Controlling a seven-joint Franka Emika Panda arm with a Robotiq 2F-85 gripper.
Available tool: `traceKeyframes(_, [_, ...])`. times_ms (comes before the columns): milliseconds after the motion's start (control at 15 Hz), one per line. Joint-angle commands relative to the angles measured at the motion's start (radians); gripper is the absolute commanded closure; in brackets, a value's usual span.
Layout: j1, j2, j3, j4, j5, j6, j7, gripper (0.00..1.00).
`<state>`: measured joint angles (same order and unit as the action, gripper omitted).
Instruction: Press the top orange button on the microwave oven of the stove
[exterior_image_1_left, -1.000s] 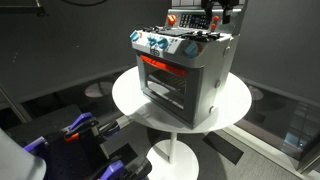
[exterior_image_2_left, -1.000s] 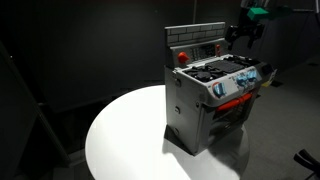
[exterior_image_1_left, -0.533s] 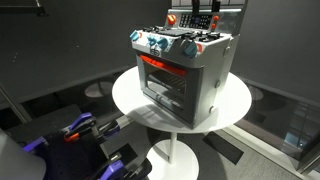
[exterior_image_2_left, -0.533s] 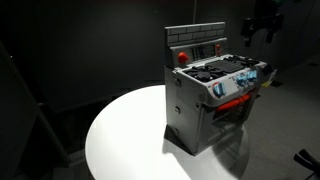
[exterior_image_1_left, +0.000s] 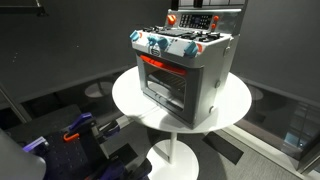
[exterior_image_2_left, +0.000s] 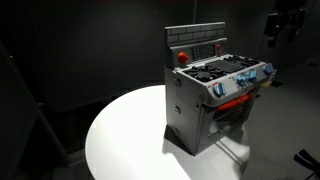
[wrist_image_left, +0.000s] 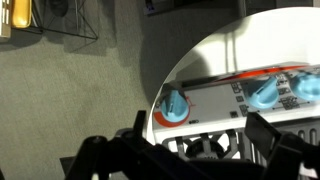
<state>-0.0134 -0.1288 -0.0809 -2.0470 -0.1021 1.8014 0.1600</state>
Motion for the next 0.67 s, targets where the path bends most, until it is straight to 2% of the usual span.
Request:
traceKeyframes(0, [-0.016,-0.124,0.009,-0.127,0.014,0.034,-0.07,0.0])
traceKeyframes(600, [-0.016,-0.291,0.005,-0.302,0.025,0.106,-0.118,0.0])
